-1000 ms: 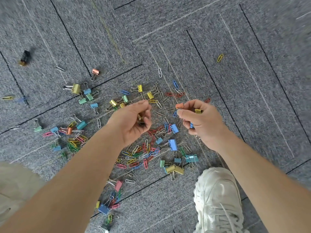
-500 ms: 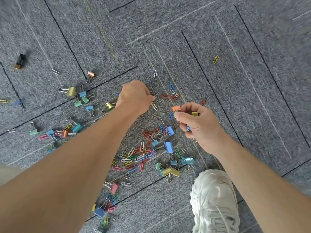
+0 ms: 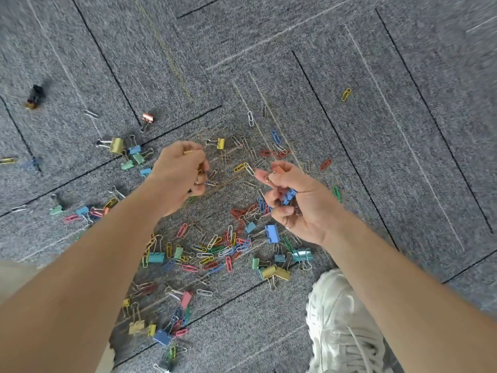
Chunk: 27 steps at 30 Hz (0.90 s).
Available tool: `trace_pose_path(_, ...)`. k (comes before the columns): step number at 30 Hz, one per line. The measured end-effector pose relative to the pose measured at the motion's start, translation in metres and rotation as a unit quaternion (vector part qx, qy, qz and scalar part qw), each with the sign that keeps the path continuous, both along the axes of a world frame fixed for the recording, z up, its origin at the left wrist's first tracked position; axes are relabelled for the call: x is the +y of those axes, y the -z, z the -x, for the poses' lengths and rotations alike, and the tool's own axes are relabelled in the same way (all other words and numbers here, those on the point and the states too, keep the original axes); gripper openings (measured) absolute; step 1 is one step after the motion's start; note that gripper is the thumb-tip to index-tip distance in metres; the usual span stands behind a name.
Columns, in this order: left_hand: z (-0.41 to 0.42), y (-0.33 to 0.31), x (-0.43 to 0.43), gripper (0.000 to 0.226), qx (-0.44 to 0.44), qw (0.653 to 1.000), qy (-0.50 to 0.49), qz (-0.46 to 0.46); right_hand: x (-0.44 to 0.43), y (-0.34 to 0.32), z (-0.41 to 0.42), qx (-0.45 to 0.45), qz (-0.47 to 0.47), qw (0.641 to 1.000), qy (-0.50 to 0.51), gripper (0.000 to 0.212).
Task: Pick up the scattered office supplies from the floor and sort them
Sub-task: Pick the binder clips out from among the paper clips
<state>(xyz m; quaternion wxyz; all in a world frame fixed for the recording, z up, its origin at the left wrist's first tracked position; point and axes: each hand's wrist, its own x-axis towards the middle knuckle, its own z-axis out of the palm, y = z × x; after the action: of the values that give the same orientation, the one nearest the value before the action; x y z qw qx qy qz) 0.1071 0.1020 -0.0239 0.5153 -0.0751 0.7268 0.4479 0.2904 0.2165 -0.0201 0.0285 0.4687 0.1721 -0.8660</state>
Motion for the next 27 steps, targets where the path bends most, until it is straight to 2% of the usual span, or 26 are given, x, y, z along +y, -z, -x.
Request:
trace_pose_path(1,0.002,0.001,0.001,0.02,0.069,0.995,0.059,0.029,0.002,0.002,-0.001,-0.009,-0.018,1.0,-0.014,0.018)
trace_pose_path(3,0.006,0.005,0.008,0.029,0.218,0.953,0.201,0.065,0.009,0.003,-0.005,-0.048,-0.089,0.993,-0.058,0.02)
trace_pose_path(5,0.008,0.007,0.02,0.035,0.317,0.9,0.29,0.08,0.014,0.002,-0.012,-0.111,-0.196,0.967,-0.122,0.021)
trace_pose_path(6,0.008,0.007,0.025,0.039,0.339,0.881,0.316,0.094,0.015,0.001,-0.015,-0.138,-0.25,0.945,-0.161,0.02)
trace_pose_path(9,0.006,0.013,0.031,0.046,0.344,0.861,0.349,0.136,0.01,-0.002,-0.023,-0.162,-0.413,0.84,-0.312,0.017)
trace_pose_path(11,0.005,0.02,0.031,0.035,0.35,0.858,0.343,0.154,0.002,0.003,-0.026,-0.141,-0.494,0.747,-0.423,0.026)
trace_pose_path(13,0.005,0.025,0.033,0.027,0.349,0.864,0.327,0.156,-0.005,0.012,-0.029,-0.143,-0.553,0.658,-0.491,0.031)
trace_pose_path(15,0.006,0.026,0.034,0.024,0.331,0.873,0.324,0.155,-0.01,0.018,-0.03,-0.169,-0.587,0.61,-0.505,0.029)
trace_pose_path(19,0.009,0.023,0.033,0.022,0.326,0.863,0.35,0.162,-0.015,0.018,-0.025,-0.188,-0.61,0.568,-0.519,0.031)
trace_pose_path(22,0.009,0.018,0.027,0.025,0.345,0.861,0.342,0.15,-0.016,0.018,-0.019,-0.196,-0.63,0.538,-0.525,0.019)
trace_pose_path(25,0.011,0.009,0.017,0.031,0.359,0.868,0.313,0.137,-0.014,0.018,-0.017,-0.19,-0.627,0.536,-0.533,0.021)
trace_pose_path(27,0.014,0.005,0.008,0.026,0.336,0.895,0.271,0.111,-0.012,0.017,-0.019,-0.175,-0.628,0.545,-0.527,0.023)
